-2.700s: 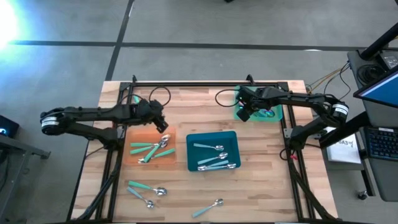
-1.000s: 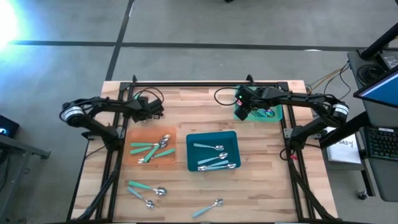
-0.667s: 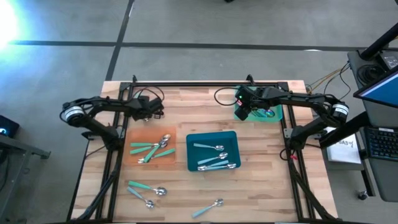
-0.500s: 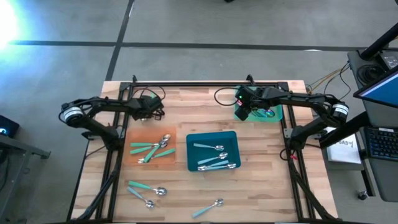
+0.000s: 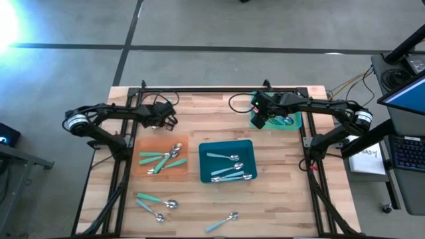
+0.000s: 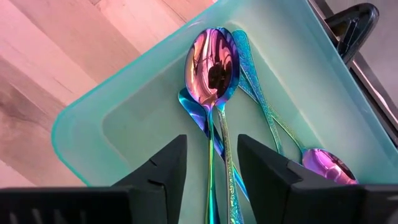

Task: Sort silverware by color (type)
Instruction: Put the light green spoon into the orange bin

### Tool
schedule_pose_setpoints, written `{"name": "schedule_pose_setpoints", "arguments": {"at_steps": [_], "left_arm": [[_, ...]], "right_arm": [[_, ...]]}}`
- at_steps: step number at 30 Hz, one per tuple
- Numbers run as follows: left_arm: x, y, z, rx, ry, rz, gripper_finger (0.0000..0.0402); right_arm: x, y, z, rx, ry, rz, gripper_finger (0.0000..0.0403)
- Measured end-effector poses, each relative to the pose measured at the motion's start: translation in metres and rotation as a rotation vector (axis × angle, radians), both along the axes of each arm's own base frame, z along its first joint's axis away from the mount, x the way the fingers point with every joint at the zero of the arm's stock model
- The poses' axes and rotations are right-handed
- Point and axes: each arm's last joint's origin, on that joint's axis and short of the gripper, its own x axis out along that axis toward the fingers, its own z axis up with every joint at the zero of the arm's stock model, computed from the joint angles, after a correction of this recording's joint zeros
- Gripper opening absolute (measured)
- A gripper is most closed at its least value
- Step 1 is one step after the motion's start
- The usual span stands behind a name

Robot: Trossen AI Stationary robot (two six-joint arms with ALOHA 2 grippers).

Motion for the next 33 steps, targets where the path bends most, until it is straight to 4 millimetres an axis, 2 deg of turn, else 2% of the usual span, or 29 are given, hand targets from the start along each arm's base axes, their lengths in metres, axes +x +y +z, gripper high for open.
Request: {"name": "schedule_pose_setpoints", "arguments": {"at_steps": [5, 11, 18, 22, 26, 33], "left_arm": [[0.004, 0.0, 0.015, -0.011, -0.07, -0.065, 0.0008], [0.013, -0.002, 0.045, -0.026, -0.313, -0.219, 0.0005], [0.016, -0.015, 0.079, -0.015, -0.499, -0.393, 0.0003], [0.019, -0.033, 0.099, -0.063, -0.627, -0.553, 0.0003], [0.021, -0.059, 0.109, -0.208, -0.741, -0.723, 0.0003], [-0.002, -0.105, 0.111, -0.448, -0.566, -0.815, 0.0002]], "right_arm": [[0.0, 0.0, 0.0, 0.0, 0.0, 0.0, 0.0133], [0.0, 0.0, 0.0, -0.003, -0.005, 0.0, 0.0131], [0.001, 0.0, 0.0, -0.003, -0.008, -0.003, 0.0129], [0.001, -0.001, 0.0, -0.002, -0.015, -0.014, 0.0128], [0.001, -0.001, 0.001, -0.006, -0.023, -0.015, 0.0129], [0.003, -0.002, 0.001, -0.013, -0.039, -0.017, 0.0125]]}}
